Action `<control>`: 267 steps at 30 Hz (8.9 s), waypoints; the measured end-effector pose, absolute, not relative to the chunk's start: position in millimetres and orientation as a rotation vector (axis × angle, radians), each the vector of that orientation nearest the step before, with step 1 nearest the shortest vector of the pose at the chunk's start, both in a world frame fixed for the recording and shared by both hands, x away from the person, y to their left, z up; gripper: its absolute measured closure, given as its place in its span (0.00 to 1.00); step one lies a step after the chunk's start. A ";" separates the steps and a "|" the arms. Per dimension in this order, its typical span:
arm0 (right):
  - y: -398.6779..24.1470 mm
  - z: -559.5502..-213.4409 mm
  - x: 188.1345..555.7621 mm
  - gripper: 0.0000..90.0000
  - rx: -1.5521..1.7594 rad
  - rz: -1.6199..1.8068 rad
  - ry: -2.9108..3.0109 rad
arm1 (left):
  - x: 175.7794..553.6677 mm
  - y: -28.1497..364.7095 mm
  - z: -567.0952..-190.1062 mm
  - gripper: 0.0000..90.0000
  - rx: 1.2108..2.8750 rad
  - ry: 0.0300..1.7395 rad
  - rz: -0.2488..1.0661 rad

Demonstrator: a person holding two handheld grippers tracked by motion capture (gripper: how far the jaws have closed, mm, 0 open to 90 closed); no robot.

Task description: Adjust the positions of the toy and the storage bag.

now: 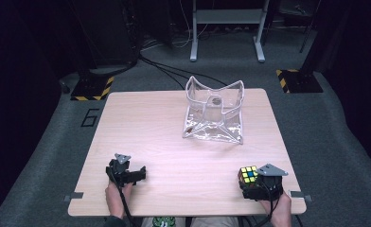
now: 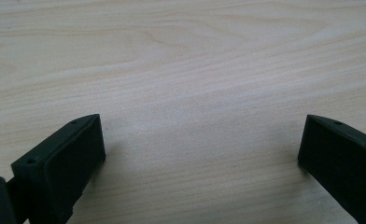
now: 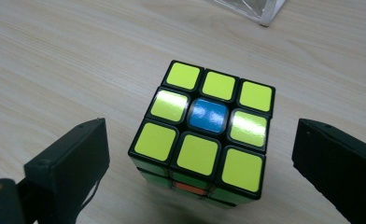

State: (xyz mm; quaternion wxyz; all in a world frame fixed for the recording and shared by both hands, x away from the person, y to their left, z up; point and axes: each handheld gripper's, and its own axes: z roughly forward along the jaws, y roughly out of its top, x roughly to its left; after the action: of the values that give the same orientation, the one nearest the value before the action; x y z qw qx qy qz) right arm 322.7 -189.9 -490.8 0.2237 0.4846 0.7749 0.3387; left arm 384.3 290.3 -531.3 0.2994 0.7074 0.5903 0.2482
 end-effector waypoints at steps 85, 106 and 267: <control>-148.3 -487.9 331.6 0.37 1.231 1.039 2.150 | 384.1 289.8 -531.4 0.00 1.884 1.553 0.656; -119.6 -486.5 337.6 0.37 1.147 1.058 2.217 | 384.1 289.8 -531.4 0.00 1.884 1.552 0.655; -151.3 -461.6 416.8 0.00 1.246 1.000 2.295 | 483.3 237.4 -458.6 0.00 2.070 1.253 0.285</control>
State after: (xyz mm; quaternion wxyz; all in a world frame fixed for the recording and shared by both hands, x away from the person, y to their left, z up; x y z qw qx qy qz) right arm 416.8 -151.3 -461.6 0.1718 0.4389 0.8085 0.3524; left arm 483.3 237.4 -458.6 0.3452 0.7974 0.4826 0.1097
